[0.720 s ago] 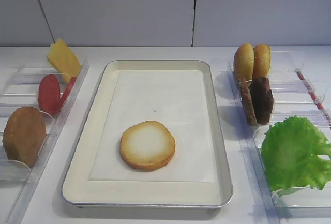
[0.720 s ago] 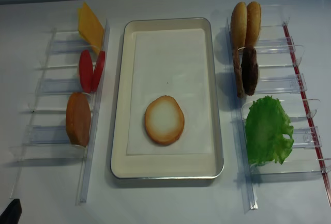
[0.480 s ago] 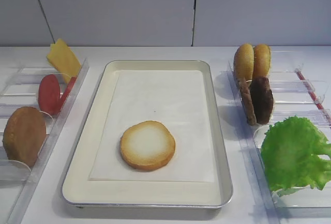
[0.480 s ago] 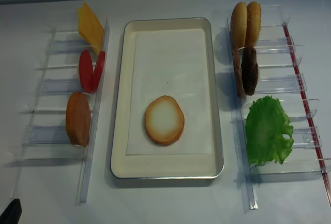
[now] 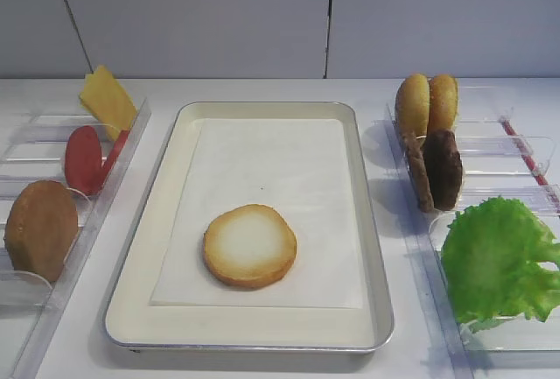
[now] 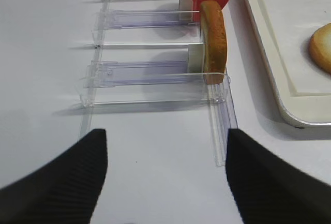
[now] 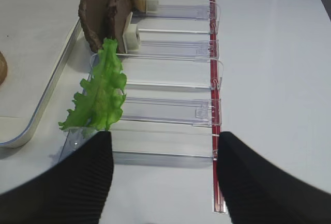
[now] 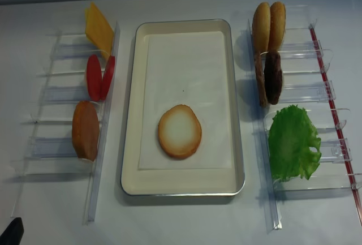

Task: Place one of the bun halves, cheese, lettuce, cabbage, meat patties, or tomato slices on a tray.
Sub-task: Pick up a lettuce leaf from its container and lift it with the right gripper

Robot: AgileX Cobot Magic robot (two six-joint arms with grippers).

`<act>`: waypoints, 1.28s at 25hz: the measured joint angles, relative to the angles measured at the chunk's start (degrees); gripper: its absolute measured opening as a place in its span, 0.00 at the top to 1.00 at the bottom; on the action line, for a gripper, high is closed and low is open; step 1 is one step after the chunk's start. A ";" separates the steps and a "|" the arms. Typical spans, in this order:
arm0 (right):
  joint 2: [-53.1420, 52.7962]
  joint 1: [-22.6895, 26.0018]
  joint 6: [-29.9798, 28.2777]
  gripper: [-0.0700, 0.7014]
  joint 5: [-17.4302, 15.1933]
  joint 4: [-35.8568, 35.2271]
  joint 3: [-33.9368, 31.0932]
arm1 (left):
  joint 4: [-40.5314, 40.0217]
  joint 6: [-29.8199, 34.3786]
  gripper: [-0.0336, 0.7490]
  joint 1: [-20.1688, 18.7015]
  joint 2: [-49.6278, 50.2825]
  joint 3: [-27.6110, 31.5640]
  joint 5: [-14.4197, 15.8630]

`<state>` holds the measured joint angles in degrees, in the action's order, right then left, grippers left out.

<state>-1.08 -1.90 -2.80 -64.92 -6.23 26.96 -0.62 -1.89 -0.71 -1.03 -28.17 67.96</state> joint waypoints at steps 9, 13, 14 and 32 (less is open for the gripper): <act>5.21 0.00 -2.73 0.25 0.62 -7.32 4.49 | 0.00 0.00 0.36 0.00 0.00 0.00 0.00; 14.91 0.00 -4.50 0.24 1.15 -14.10 7.11 | 0.00 0.00 0.36 0.00 0.00 0.00 0.00; 16.72 0.00 -4.77 0.24 1.63 -15.11 7.48 | 0.00 0.00 0.36 0.00 0.00 0.00 0.00; 50.25 0.00 -14.95 0.24 10.11 -28.47 8.23 | 0.00 0.00 0.36 0.00 0.00 0.00 0.00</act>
<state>49.17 -1.90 -17.75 -54.81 -34.70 35.19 -0.62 -1.89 -0.71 -1.03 -28.17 67.96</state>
